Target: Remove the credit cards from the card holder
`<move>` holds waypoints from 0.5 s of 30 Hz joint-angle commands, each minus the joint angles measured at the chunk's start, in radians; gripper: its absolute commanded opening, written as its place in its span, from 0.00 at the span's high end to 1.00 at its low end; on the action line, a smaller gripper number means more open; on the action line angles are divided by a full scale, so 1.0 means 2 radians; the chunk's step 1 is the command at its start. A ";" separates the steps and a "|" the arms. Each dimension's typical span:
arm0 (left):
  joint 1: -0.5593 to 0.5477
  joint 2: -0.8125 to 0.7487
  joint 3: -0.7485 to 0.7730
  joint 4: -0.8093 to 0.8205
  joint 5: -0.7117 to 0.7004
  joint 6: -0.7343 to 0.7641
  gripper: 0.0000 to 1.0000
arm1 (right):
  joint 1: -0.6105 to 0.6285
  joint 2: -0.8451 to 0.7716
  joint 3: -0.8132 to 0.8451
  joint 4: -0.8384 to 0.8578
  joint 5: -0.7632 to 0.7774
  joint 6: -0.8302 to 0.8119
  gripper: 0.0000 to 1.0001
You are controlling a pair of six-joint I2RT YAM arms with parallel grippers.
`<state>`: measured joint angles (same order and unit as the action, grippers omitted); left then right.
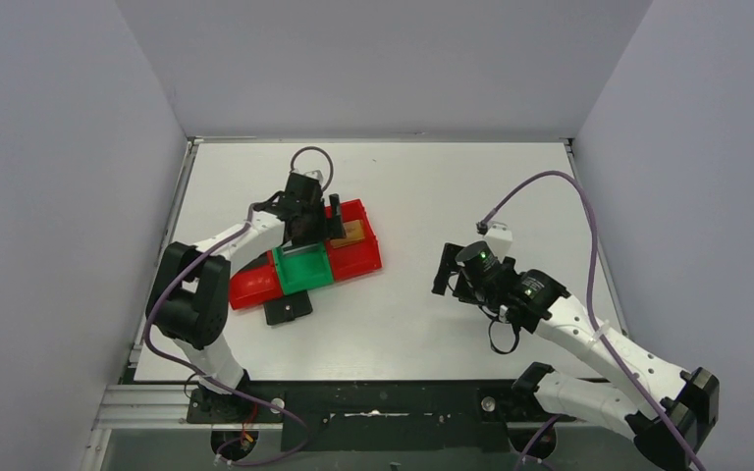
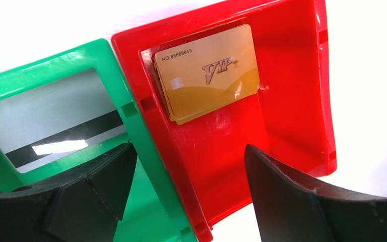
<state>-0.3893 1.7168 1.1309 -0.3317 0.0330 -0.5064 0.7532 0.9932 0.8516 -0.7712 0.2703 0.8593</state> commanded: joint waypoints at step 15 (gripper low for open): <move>-0.027 -0.059 0.069 -0.013 -0.032 0.003 0.16 | -0.006 -0.065 -0.011 0.044 0.020 -0.002 0.02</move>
<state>-0.4480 1.7134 1.2175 -0.3580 0.0036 -0.5156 0.7467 0.8658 0.7868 -0.7540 0.2939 0.8604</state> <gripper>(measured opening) 0.837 0.978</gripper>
